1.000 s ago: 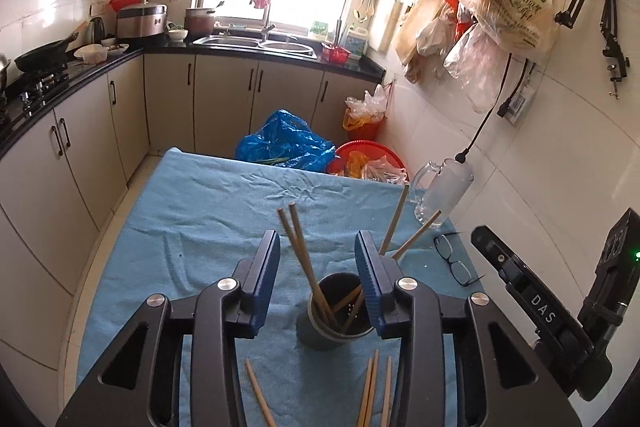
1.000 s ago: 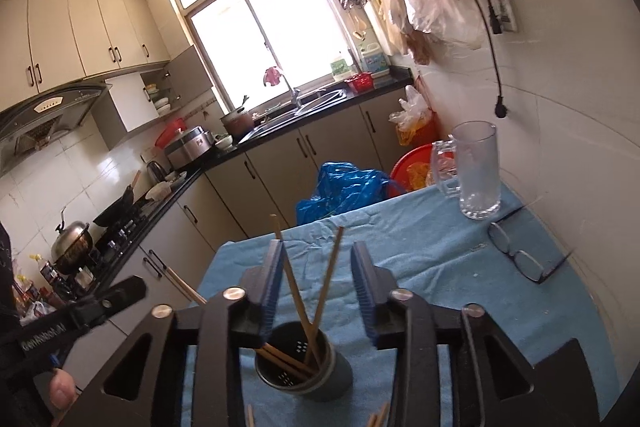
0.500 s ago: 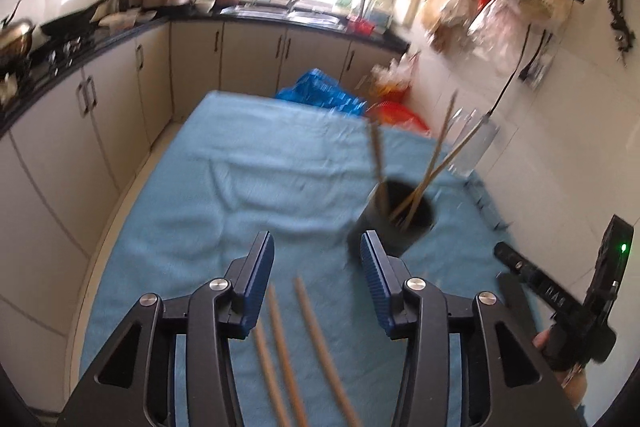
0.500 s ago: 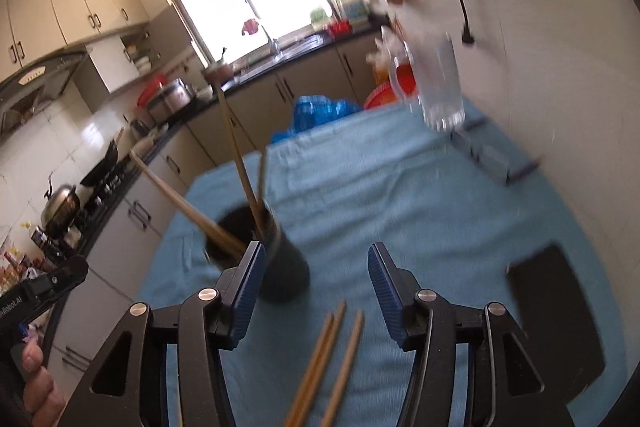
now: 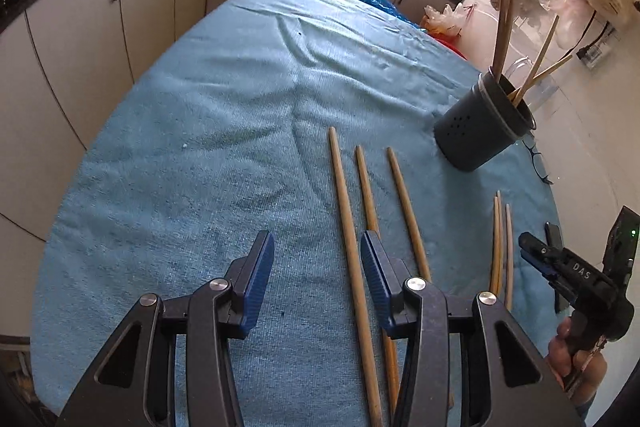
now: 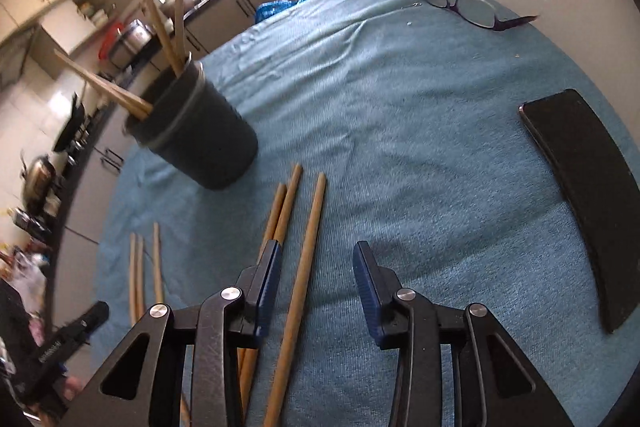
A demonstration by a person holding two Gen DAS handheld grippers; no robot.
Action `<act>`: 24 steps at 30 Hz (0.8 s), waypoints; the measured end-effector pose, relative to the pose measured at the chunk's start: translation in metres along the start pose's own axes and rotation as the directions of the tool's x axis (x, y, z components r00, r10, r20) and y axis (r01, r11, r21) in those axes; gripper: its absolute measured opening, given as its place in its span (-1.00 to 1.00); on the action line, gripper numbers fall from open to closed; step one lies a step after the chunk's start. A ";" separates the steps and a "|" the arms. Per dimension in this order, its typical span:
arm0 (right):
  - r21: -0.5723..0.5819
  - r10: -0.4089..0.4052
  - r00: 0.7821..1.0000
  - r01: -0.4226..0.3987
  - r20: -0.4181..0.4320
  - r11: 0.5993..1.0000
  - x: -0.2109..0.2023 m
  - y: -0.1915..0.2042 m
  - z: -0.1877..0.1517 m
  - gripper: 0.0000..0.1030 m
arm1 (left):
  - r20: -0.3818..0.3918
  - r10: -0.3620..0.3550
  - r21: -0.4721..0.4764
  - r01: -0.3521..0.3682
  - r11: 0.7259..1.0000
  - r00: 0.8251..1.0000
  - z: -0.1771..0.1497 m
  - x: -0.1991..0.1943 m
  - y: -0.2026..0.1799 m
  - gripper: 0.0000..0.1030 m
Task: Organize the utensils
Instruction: 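Move the open left tool back to the chopsticks and close on one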
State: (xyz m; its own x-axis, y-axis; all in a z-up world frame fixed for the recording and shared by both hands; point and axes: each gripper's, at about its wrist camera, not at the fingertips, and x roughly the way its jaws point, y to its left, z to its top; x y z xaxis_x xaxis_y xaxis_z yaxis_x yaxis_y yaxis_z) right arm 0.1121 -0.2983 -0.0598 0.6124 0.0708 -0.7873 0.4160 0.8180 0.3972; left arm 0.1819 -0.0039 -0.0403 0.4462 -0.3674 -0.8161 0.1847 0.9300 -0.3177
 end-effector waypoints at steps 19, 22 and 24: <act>-0.208 -0.205 0.979 0.202 0.011 0.957 0.003 0.009 -0.011 -0.82 | -0.043 0.060 0.063 -0.057 0.996 0.997 0.013 0.018 -0.020 -0.15; -0.204 -0.196 0.981 0.195 0.014 0.960 0.002 0.008 -0.011 -0.82 | -0.066 0.097 0.059 -0.093 0.994 0.993 0.022 0.029 -0.025 -0.18; -0.201 -0.190 0.982 0.189 0.016 0.961 0.002 0.008 -0.011 -0.82 | -0.081 0.131 0.060 -0.127 0.990 0.988 0.025 0.037 -0.026 -0.27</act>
State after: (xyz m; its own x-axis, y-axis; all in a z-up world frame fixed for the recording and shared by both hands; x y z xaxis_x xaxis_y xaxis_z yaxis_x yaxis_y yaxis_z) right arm 0.1088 -0.2850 -0.0633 0.5331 -0.0953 -0.8407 0.3804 0.9145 0.1376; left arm 0.2156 -0.0423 -0.0500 0.3945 -0.2402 -0.8869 0.1793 0.9668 -0.1821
